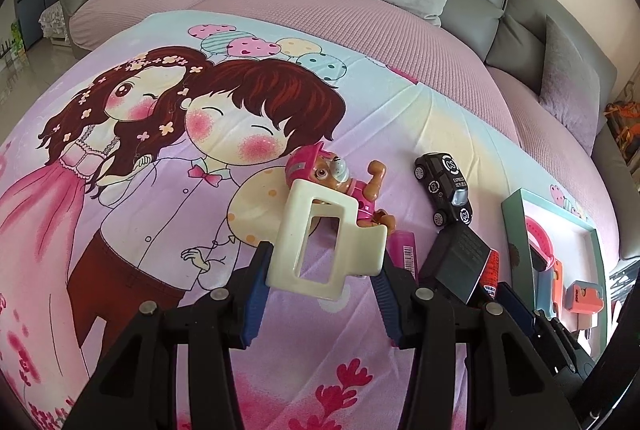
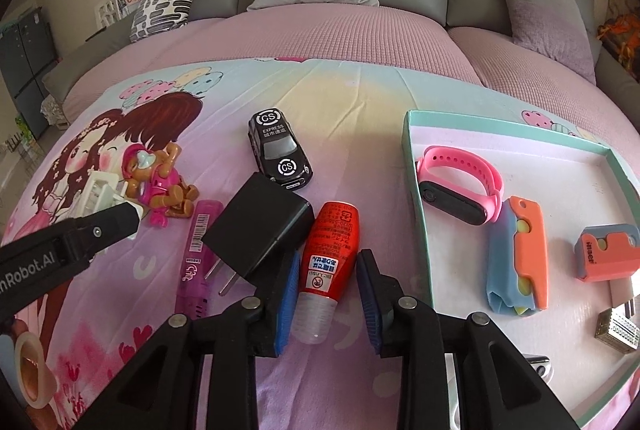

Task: Organize rigid objects
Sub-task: 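Close left gripper on the white plastic holder while right holds the toothpaste tube, then carry the white holder with left gripper while right carries the red tube over the tray, then lower and release the white holder with left gripper while right releases the red tube, then move both open grippers back from the tray toward the item pile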

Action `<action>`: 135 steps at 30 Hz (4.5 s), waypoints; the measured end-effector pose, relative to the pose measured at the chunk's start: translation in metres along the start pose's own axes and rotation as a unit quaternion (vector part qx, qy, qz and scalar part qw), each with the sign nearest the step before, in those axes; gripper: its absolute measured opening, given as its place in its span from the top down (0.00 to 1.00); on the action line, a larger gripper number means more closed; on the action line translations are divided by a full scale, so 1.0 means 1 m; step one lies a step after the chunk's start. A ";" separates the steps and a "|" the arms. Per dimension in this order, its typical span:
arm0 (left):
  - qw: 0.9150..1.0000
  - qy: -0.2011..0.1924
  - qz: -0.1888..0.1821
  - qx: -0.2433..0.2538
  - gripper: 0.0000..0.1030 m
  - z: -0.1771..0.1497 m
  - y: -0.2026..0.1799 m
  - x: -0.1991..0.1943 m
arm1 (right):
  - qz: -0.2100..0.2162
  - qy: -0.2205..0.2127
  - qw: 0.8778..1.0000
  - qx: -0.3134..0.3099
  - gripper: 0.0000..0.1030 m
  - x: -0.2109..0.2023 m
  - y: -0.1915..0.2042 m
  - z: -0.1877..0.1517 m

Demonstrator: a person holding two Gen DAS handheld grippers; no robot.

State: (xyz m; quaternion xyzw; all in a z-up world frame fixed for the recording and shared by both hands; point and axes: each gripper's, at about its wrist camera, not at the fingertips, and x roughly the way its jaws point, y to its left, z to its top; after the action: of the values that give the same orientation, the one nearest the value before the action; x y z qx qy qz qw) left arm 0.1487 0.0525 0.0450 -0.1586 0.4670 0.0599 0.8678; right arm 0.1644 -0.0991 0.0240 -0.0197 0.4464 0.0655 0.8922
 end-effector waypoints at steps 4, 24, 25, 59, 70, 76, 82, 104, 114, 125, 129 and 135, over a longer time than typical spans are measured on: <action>1.000 0.004 0.002 0.001 0.52 0.000 0.000 0.003 | -0.022 0.002 0.999 -0.026 0.68 0.004 0.007 -0.002; 1.000 -0.026 0.005 0.015 0.52 0.004 -0.004 -0.019 | -0.013 -0.036 0.999 0.024 0.71 -0.024 -0.016 0.006; 0.999 -0.031 0.004 0.017 0.52 0.005 -0.006 -0.022 | -0.012 -0.042 0.999 0.031 0.71 -0.028 -0.020 0.008; 0.981 -0.076 -0.097 0.153 0.52 -0.023 -0.165 -0.062 | -0.062 -0.076 0.978 0.184 0.71 -0.093 -0.164 -0.002; 0.966 -0.062 -0.119 0.219 0.52 -0.051 -0.221 -0.056 | -0.118 -0.066 0.963 0.231 0.71 -0.104 -0.221 -0.026; 0.957 -0.046 -0.127 0.258 0.52 -0.071 -0.247 -0.046 | -0.172 -0.053 0.951 0.250 0.71 -0.110 -0.252 -0.040; 0.951 -0.029 -0.128 0.281 0.52 -0.085 -0.262 -0.038 | -0.185 -0.050 0.946 0.262 0.70 -0.110 -0.263 -0.045; 0.946 0.004 -0.115 0.302 0.51 -0.099 -0.269 -0.018 | -0.186 -0.013 0.946 0.265 0.70 -0.089 -0.264 -0.051; 0.951 0.012 -0.115 0.286 0.32 -0.093 -0.263 -0.017 | -0.186 -0.012 0.947 0.260 0.70 -0.089 -0.263 -0.050; 0.957 -0.016 -0.125 0.260 0.31 -0.074 -0.248 -0.036 | -0.183 -0.049 0.951 0.245 0.61 -0.106 -0.251 -0.038; 0.966 -0.029 -0.111 0.233 0.15 -0.062 -0.232 -0.039 | -0.161 -0.054 0.955 0.245 0.61 -0.105 -0.245 -0.034; 0.979 -0.042 -0.079 0.185 0.13 -0.042 -0.197 -0.034 | -0.131 -0.058 0.963 0.229 0.61 -0.099 -0.225 -0.025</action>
State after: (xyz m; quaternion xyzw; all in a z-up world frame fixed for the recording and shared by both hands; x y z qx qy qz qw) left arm 0.1460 -0.1460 0.0949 -0.0288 0.4189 -0.0901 0.9031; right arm 0.1159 -0.3343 0.0825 0.1308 0.3906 -0.1550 0.8980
